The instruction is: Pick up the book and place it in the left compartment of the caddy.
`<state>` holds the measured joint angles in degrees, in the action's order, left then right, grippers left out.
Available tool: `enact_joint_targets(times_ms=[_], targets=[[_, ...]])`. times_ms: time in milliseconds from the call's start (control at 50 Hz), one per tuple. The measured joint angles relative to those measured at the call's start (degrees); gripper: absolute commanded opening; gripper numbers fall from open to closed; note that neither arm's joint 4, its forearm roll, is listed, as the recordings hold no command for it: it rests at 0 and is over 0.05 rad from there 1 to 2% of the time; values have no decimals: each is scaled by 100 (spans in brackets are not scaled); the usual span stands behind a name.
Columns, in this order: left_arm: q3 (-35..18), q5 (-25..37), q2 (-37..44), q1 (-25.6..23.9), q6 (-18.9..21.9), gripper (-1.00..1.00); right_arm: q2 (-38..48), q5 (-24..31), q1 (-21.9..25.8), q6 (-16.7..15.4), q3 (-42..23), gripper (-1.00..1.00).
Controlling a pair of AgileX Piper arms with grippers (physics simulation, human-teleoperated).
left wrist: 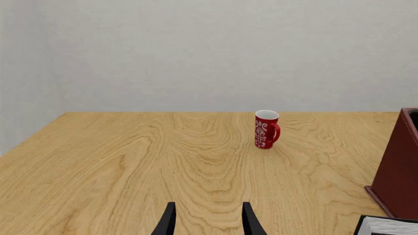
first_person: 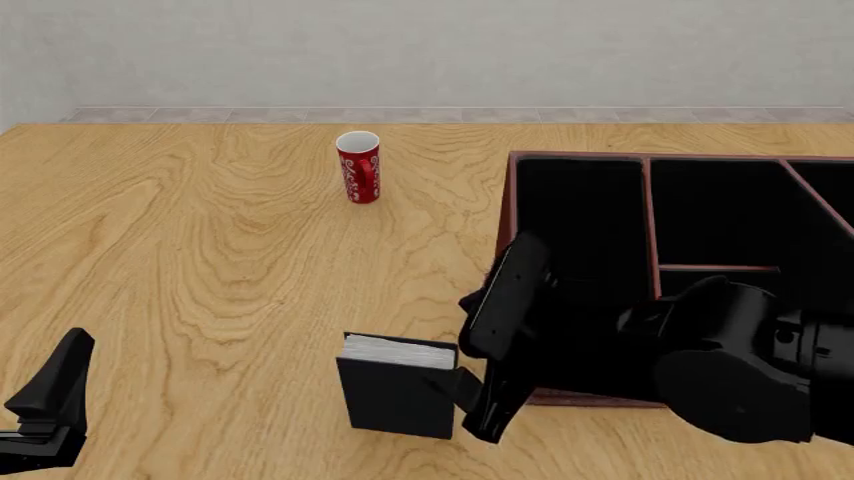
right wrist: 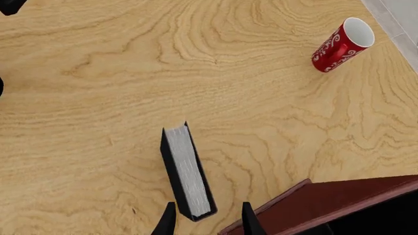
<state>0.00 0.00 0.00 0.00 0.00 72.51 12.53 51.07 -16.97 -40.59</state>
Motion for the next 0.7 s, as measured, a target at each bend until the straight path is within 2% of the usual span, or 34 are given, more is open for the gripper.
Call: enact_joint_targets(times_ms=[700], targets=[[0,0,0,0,0,100,490,-159,-26,-140,-30,100]])
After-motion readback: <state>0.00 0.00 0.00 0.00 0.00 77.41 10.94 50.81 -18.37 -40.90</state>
